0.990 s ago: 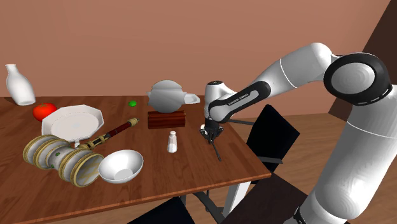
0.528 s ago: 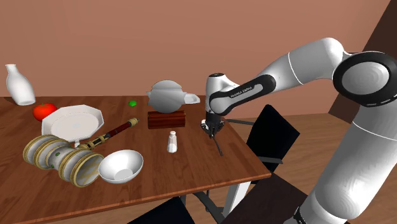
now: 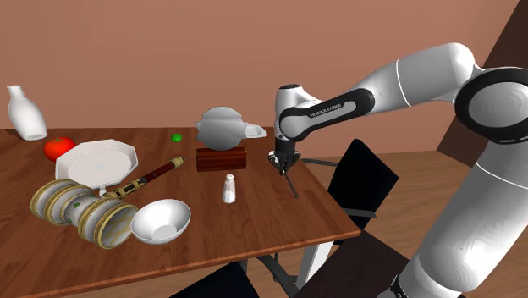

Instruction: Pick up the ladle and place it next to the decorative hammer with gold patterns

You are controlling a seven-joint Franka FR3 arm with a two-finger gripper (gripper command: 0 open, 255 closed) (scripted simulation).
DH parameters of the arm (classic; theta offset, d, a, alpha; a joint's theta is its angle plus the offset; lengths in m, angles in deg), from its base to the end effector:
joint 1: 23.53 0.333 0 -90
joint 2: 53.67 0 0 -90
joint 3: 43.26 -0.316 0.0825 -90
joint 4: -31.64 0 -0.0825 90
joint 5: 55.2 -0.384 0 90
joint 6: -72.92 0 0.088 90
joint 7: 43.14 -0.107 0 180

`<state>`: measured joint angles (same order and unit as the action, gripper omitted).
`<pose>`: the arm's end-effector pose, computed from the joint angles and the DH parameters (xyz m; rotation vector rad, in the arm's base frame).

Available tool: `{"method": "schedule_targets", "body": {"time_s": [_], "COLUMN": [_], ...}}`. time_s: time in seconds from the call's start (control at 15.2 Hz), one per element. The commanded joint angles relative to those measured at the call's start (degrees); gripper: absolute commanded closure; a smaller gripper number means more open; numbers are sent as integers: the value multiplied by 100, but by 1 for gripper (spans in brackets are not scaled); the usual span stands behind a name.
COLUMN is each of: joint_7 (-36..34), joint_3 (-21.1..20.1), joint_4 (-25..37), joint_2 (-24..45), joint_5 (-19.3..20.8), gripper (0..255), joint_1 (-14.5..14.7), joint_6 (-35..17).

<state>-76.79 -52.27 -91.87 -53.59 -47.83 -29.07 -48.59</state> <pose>0.5321 0.0264 0.3954 2.9487 -0.6864 0.0002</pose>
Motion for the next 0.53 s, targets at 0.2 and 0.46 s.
{"method": "schedule_targets", "body": {"time_s": [0.2, 0.46], "joint_7": [74, 121], "joint_3": [3, 3], "joint_4": [214, 410], "joint_2": [-161, -267], "joint_5": [-55, -91], "gripper": [255, 255], "joint_1": [-2, -1], "joint_6": [371, 668]}}
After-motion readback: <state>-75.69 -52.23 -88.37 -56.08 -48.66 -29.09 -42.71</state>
